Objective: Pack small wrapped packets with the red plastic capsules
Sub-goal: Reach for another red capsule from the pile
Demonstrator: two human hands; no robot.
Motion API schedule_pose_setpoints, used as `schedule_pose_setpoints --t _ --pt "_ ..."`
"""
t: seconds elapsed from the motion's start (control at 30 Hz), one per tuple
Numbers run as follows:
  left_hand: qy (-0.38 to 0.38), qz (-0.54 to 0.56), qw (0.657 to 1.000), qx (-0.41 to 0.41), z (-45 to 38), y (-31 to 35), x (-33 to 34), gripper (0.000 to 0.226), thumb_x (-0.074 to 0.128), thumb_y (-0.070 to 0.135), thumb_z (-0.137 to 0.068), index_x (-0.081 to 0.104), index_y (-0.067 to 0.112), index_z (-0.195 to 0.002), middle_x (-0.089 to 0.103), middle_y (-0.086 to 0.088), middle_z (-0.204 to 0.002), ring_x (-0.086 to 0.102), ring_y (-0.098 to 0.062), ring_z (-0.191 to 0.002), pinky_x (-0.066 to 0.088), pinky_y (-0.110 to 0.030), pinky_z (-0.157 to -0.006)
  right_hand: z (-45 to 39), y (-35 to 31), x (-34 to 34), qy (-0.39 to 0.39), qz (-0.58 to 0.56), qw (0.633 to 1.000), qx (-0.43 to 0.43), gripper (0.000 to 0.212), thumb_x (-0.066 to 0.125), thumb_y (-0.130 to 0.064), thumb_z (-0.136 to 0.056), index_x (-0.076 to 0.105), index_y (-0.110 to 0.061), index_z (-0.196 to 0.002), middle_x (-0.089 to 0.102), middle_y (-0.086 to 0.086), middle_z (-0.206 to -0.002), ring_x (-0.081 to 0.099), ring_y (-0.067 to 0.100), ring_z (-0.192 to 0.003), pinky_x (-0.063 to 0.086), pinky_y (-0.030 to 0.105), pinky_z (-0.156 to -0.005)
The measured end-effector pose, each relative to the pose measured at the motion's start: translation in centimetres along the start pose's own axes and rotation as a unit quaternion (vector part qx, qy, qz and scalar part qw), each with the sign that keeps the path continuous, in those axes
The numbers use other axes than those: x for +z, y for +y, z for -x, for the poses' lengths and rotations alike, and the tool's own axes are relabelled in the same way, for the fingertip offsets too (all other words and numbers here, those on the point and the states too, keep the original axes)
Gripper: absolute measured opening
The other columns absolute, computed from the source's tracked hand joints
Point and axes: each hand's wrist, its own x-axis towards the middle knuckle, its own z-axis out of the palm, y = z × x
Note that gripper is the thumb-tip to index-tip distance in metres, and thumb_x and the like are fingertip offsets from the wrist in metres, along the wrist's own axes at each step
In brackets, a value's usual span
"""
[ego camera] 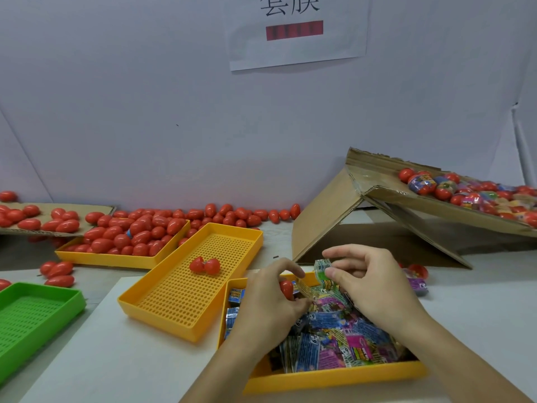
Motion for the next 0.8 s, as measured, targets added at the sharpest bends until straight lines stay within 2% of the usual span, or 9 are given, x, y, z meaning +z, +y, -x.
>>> schedule_pose_setpoints --t 0.13,0.2,0.27,0.4,0.5,0.63,0.8 --pt "-0.016 0.066 0.998 0.000 0.3 0.4 -0.2 0.034 0.084 0.028 -0.078 0.058 0.031 -0.100 0.055 0.011 -0.061 0.059 0.000 -0.054 0.046 -0.013 -0.054 0.0 0.0 0.0 -0.003 -0.001 1.000 0.003 0.029 0.074 -0.014 -0.088 0.070 -0.036 -0.105 0.073 -0.026 -0.082 0.069 -0.006 -0.082 0.052 0.010 -0.069" --pt "-0.032 0.148 0.988 -0.018 0.3 0.5 -0.3 0.022 0.073 0.024 -0.087 0.057 0.029 -0.102 0.054 0.010 -0.067 0.056 -0.001 -0.053 0.045 -0.014 -0.054 0.0 -0.1 0.0 -0.006 -0.005 1.000 0.004 0.031 0.073 -0.013 -0.089 0.069 -0.036 -0.109 0.074 -0.022 -0.082 0.069 -0.006 -0.084 0.052 0.011 -0.071" --pt "-0.049 0.216 0.974 -0.048 0.3 0.8 -0.4 0.011 0.063 0.024 -0.094 0.059 0.026 -0.103 0.050 0.002 -0.075 0.049 -0.003 -0.052 0.042 -0.018 -0.052 0.1 -0.3 -0.1 -0.015 -0.016 1.000 0.004 0.033 0.072 -0.013 -0.090 0.068 -0.037 -0.111 0.075 -0.021 -0.083 0.068 -0.006 -0.086 0.052 0.010 -0.072" --pt "-0.020 0.176 0.984 -0.013 0.2 0.8 -0.2 0.009 0.070 0.033 -0.090 0.069 0.024 -0.090 0.055 0.009 -0.077 0.055 -0.001 -0.058 0.044 -0.014 -0.054 0.3 -0.8 -0.1 -0.036 -0.044 0.998 0.007 0.044 0.073 -0.015 -0.088 0.060 -0.046 -0.116 0.075 -0.022 -0.084 0.068 -0.008 -0.089 0.050 0.005 -0.070" --pt "0.032 0.148 0.989 0.003 -0.1 0.6 -0.1 0.012 0.073 0.025 -0.089 0.070 0.026 -0.077 0.063 0.010 -0.075 0.058 0.000 -0.064 0.052 -0.019 -0.060 0.4 -1.1 0.1 -0.038 -0.049 0.998 0.004 0.049 0.074 -0.016 -0.087 0.055 -0.050 -0.118 0.076 -0.022 -0.084 0.071 -0.004 -0.086 0.053 0.008 -0.070" --pt "0.084 0.130 0.988 -0.009 -0.3 0.2 -0.2 0.017 0.074 0.020 -0.087 0.069 0.025 -0.072 0.065 0.007 -0.072 0.061 0.001 -0.066 0.049 -0.012 -0.058 0.5 -1.4 0.1 -0.021 -0.062 0.998 -0.014 0.044 0.073 -0.011 -0.087 0.058 -0.041 -0.115 0.077 -0.016 -0.082 0.073 0.002 -0.079 0.056 0.012 -0.071" --pt "0.089 0.126 0.988 -0.011 -0.4 0.2 -0.1 0.017 0.074 0.018 -0.086 0.070 0.022 -0.070 0.066 0.010 -0.070 0.059 0.001 -0.062 0.048 -0.013 -0.057 0.5 -1.7 0.1 -0.043 -0.095 0.995 0.002 0.034 0.069 -0.010 -0.090 0.062 -0.032 -0.115 0.078 -0.009 -0.083 0.074 0.006 -0.079 0.054 0.014 -0.068"
